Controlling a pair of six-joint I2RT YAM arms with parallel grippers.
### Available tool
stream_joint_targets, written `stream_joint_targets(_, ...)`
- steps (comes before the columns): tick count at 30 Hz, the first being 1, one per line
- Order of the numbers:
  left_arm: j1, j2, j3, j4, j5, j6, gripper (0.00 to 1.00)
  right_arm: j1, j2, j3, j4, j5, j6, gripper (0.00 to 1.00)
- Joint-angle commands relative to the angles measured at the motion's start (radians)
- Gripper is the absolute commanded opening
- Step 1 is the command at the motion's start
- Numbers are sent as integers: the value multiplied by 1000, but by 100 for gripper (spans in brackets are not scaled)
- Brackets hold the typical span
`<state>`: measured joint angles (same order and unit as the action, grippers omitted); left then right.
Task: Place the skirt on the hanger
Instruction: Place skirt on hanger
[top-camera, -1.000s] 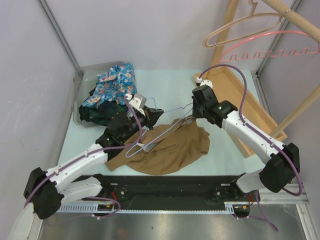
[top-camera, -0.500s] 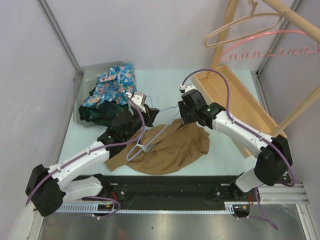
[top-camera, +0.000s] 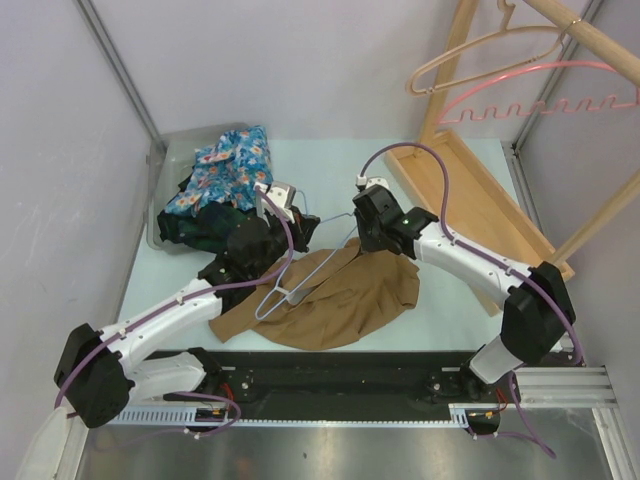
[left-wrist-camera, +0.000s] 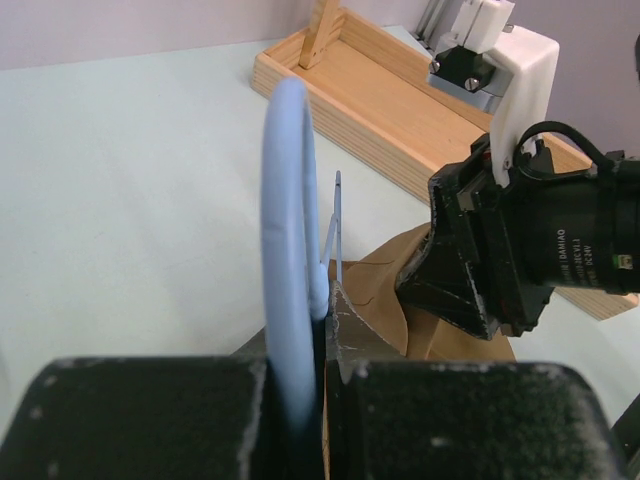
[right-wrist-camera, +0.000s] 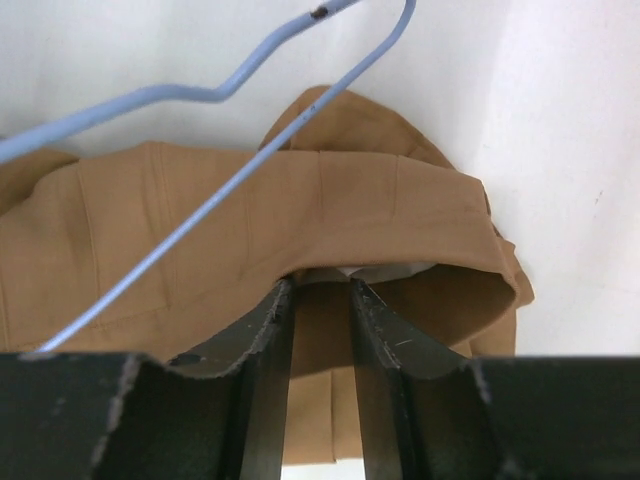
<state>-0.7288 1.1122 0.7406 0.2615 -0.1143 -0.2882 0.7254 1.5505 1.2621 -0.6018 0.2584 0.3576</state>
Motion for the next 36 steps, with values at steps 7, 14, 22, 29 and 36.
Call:
stream_joint_targets(7,-3,-11,46,18,-4,-8,0,25,26,2,145,229,75,30)
stream_joint_targets(14,-3,-11,45,16,2,-5,0,23,39,0,103,269,112,2)
stream_joint_targets(22,-3,-20,36,18,2,-3,0,28,-12,-1,57,294,126,0)
stream_joint_targets(29,-3,-54,8,48,66,18,0,-14,-136,-44,17,256,145,0)
stream_joint_targets(36,-1,-98,-72,166,211,47,0,-98,-202,-75,17,206,179,0)
